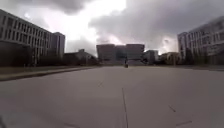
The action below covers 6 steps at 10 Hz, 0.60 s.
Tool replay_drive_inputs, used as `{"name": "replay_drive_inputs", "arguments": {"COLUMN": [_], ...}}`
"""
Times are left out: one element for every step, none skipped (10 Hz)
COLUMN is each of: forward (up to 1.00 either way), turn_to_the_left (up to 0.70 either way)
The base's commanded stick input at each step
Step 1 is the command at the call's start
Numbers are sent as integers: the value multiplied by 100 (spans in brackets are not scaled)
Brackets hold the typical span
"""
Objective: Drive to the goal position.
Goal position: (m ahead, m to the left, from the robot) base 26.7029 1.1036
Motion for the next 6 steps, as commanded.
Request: {"name": "replay_drive_inputs", "arguments": {"forward": [100,100,100,100,100,100], "turn_to_the_left": [11,12,10,1,-2,-3]}}
